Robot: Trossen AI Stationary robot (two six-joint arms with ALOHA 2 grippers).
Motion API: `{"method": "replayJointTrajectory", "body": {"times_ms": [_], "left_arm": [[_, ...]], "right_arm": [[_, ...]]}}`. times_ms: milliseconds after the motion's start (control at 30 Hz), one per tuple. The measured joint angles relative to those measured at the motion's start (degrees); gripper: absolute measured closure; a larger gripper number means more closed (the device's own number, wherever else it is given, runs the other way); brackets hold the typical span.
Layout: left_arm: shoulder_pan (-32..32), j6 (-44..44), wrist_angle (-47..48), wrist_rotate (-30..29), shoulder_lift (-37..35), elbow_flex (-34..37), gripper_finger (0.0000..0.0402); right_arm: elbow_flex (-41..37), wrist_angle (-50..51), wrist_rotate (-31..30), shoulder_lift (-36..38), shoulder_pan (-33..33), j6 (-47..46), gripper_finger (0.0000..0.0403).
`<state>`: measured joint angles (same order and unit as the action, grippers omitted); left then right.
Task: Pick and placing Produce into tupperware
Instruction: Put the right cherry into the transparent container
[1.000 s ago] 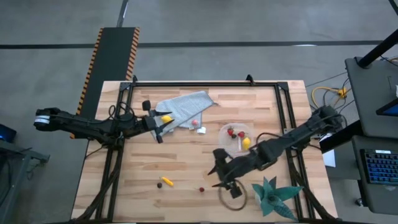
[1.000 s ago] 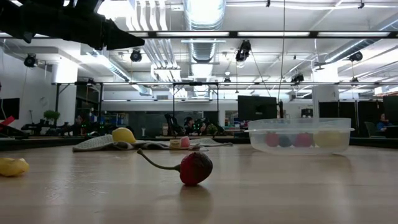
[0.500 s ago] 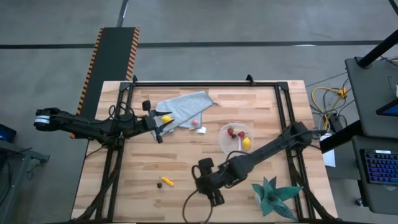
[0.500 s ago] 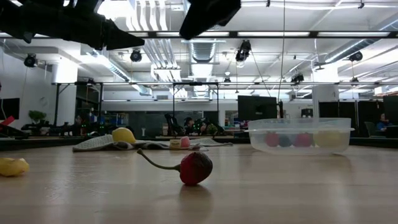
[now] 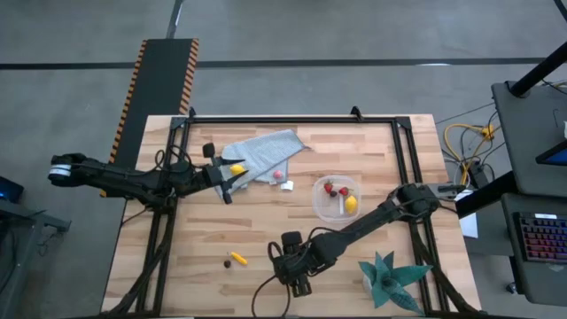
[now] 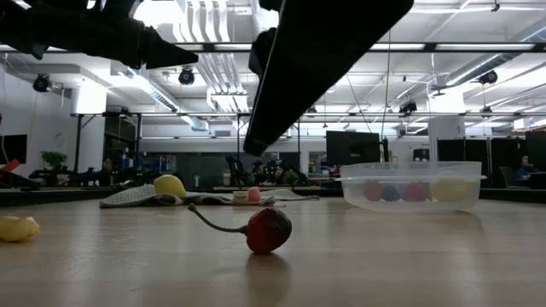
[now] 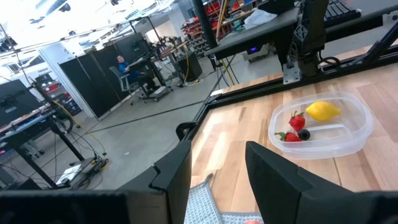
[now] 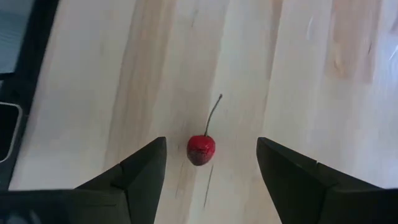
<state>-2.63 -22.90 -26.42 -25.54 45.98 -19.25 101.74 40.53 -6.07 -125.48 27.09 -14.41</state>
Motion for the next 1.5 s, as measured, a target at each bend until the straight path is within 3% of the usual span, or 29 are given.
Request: {"method": "replayJointTrajectory", "body": {"times_ms": [533,1500], "left_arm": [[0.00,-0.01,-0.04,-0.01,0.00,0.04,0.0265],[-0.02,-0.02,-0.04,-0.01,0.00,0.07,0.0265]], "right_arm": [[-0.73,-0.98,0.04,-3.37,0.02,-8.15,0.0163],[-1.58,-3.60,0.49,-5.63,0.55,-11.13,0.0172]]}}
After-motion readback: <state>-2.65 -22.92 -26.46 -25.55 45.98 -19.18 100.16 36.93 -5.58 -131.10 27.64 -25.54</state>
